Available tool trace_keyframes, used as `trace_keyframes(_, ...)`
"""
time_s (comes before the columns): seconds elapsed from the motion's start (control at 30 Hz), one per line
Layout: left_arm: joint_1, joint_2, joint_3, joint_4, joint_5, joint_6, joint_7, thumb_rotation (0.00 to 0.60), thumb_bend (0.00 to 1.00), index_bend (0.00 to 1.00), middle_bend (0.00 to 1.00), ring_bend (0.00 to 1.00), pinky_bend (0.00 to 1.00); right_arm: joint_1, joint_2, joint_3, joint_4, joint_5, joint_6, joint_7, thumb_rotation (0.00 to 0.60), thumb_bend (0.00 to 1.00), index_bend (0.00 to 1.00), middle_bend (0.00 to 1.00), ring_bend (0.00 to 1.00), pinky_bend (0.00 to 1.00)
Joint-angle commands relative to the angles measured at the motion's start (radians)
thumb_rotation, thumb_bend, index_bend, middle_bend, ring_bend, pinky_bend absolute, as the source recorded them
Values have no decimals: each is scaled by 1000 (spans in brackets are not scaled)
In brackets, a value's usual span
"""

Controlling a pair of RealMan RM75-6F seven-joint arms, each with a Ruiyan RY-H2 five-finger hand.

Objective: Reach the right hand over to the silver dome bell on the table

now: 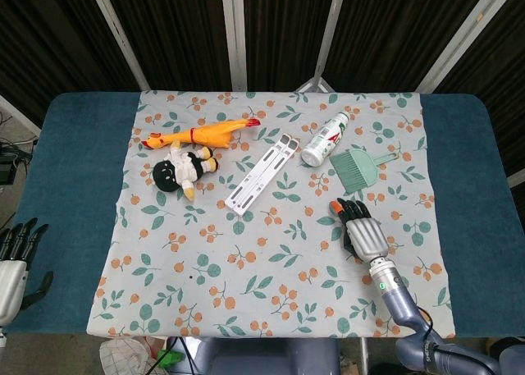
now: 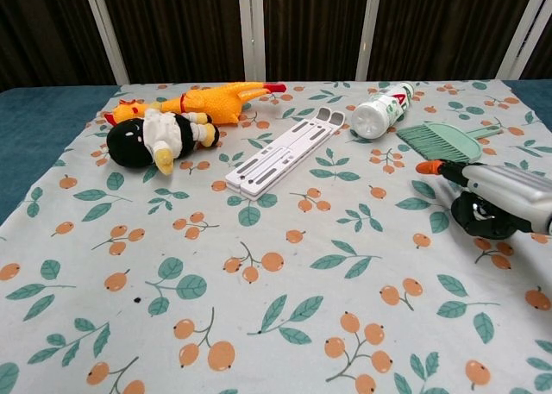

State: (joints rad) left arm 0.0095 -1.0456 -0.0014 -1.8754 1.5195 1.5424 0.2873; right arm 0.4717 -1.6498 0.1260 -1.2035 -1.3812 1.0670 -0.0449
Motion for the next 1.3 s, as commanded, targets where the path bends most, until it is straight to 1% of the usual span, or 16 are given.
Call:
trace_keyframes(0.03,2,3,2,0,4,2,-5,600,525,95,0,0,0,3,63,38,-100,-20,68,-27,600,1000,0,0,0,0)
trace_keyframes(0.2,4,8,5,0,11,7,-16,600,525,95,0,0,0,-22,184,71,-269,-37,150,-49,600,1000,0,0,0,0)
trace_keyframes(0.23,3,8,5,-1,13,8,-19,600,525,95,0,0,0,-41,231,74,-323,-54,189,-53,600,1000,0,0,0,0)
trace_keyframes(0.3,3,8,6,-1,17,7,-21,600,525,95,0,0,0,-74,305,51,-400,-90,230,-68,600,1000,0,0,0,0)
trace_keyframes(0.37,2,7,8,0,18,4,-18,600,525,95,0,0,0,-105,360,27,-457,-114,262,-89,600,1000,0,0,0,0)
trace_keyframes(0.53,0,6,11,-3,23,1,-14,600,525,95,0,0,0,-169,451,-28,-540,-157,321,-115,600,1000,0,0,0,0)
trace_keyframes(0.57,1,6,13,-5,26,2,-13,600,525,95,0,0,0,-200,486,-54,-565,-177,349,-122,600,1000,0,0,0,0)
trace_keyframes(0.63,2,7,14,-6,30,5,-15,600,525,95,0,0,0,-236,527,-88,-589,-199,377,-126,600,1000,0,0,0,0)
trace_keyframes(0.7,5,9,16,-8,34,10,-18,600,525,95,0,0,0,-275,564,-119,-606,-215,409,-124,600,1000,0,0,0,0)
trace_keyframes(0.8,9,12,18,-9,42,17,-26,600,525,95,0,0,0,-331,597,-149,-607,-246,476,-111,600,1000,0,0,0,0)
trace_keyframes(0.9,12,17,23,-10,53,23,-31,600,525,95,0,0,0,-380,608,-174,-583,-275,534,-105,600,1000,0,0,0,0)
trace_keyframes(1.0,16,21,27,-11,63,28,-37,600,525,95,0,0,0,-413,608,-192,-555,-282,559,-85,600,1000,0,0,0,0)
trace_keyframes(1.07,18,22,28,-11,69,33,-41,600,525,95,0,0,0,-422,607,-199,-538,-272,552,-56,600,1000,0,0,0,0)
trace_keyframes(1.13,20,24,30,-11,73,36,-43,600,525,95,0,0,0,-427,599,-193,-518,-249,543,-25,600,1000,0,0,0,0)
trace_keyframes(1.3,21,26,33,-10,85,39,-49,600,525,95,0,0,0,-428,587,-168,-472,-218,531,-34,600,1000,0,0,0,0)
